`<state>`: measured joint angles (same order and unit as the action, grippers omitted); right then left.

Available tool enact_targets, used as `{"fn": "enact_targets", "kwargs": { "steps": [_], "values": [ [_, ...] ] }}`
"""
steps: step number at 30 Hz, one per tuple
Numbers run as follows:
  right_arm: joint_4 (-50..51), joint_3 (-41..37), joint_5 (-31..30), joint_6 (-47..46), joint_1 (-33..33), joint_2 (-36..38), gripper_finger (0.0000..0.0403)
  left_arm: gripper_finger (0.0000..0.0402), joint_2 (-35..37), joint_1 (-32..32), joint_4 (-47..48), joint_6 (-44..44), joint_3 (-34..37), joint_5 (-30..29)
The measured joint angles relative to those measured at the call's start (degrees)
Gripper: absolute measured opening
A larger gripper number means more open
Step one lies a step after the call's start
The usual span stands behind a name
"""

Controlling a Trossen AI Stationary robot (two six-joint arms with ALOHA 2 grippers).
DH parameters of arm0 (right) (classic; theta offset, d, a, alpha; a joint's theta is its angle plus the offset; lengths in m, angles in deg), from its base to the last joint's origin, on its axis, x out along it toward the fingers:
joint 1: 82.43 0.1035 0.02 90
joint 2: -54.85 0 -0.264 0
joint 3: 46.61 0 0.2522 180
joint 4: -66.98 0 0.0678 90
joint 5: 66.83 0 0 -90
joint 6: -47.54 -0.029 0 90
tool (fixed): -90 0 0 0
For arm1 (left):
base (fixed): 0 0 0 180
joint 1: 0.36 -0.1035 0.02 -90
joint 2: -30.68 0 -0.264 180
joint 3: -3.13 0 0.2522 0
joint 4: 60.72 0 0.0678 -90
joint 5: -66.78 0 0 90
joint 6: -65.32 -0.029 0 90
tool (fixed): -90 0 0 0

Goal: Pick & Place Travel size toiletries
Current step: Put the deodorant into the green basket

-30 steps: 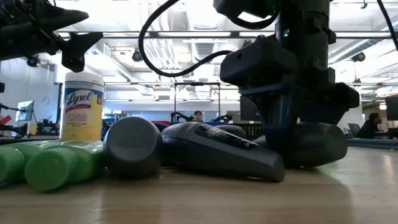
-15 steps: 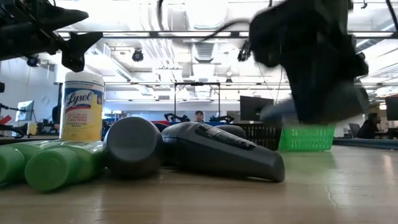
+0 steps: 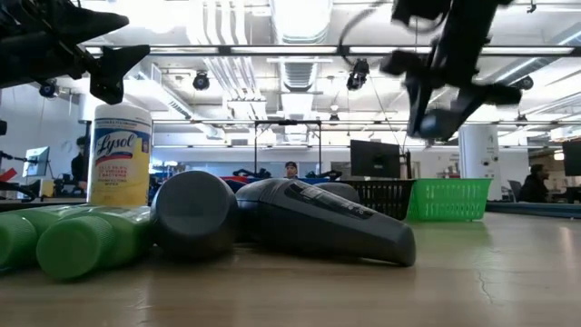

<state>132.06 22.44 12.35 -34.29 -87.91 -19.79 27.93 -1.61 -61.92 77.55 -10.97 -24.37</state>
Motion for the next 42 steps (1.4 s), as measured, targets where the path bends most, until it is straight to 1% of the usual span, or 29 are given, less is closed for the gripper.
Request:
{"fn": "enact_targets", "kwargs": {
  "steps": [3, 6, 8, 13, 21, 26, 28, 31, 35, 38, 40, 42],
  "values": [
    [-4.8, -4.2, 4.1, 4.7, -6.5, 0.4, 0.0203, 0.0264, 0.0, 0.0, 0.0, 0.0, 0.0, 0.0],
    [-6.7, -6.0, 5.7, 7.9, -9.5, -0.2, 0.0204, 0.0264, 0.0, 0.0, 0.0, 0.0, 0.0, 0.0],
    [-6.6, -6.9, 5.5, 9.1, -10.5, -1.4, 0.0212, 0.0264, 0.0, 0.0, 0.0, 0.0, 0.0, 0.0],
    [-7.1, -7.2, 5.2, 11.0, -12.8, -4.6, 0.0245, 0.0264, 0.0, 0.0, 0.0, 0.2, 0.0, 0.0],
    [-7.4, -5.9, 5.3, 14.3, -13.1, -8.8, 0.0277, 0.0264, 0.0, 0.0, 0.0, 0.2, 0.0, 0.0],
    [-7.1, -3.1, 5.2, 15.2, -9.0, -7.0, 0.0294, 0.0264, 0.0, 0.0, 0.0, 0.2, 0.0, 0.0],
    [-7.1, -1.1, 4.8, 16.0, -5.5, -6.1, 0.03, 0.0264, 0.0, 0.0, 0.0, 0.2, 0.0, 0.0],
    [-7.6, 2.1, 4.8, 18.7, 1.7, -6.3, 0.0305, 0.0264, 0.0, 0.0, 0.0, 0.2, 0.0, 0.0],
    [-9.6, 5.4, 4.8, 22.9, 12.2, -9.8, 0.0303, 0.0264, 0.0, 0.0, 0.0, 0.2, 0.0, 0.0],
    [-10.7, 7.6, 4.6, 28.5, 17.1, -13.6, 0.0296, 0.0264, 0.0, 0.0, 0.0, 0.8, 0.0, 0.0],
    [-12.9, 9.5, 6.0, 34.2, 18.7, -17.0, 0.0291, 0.0264, 0.0, 0.0, -0.4, 4.8, 0.0, 0.1],
    [-15.1, 12.2, 6.9, 41.2, 19.8, -21.1, 0.0286, 0.0264, 0.0, 0.0, -1.1, 11.7, 0.0, 0.0]
  ]
}}
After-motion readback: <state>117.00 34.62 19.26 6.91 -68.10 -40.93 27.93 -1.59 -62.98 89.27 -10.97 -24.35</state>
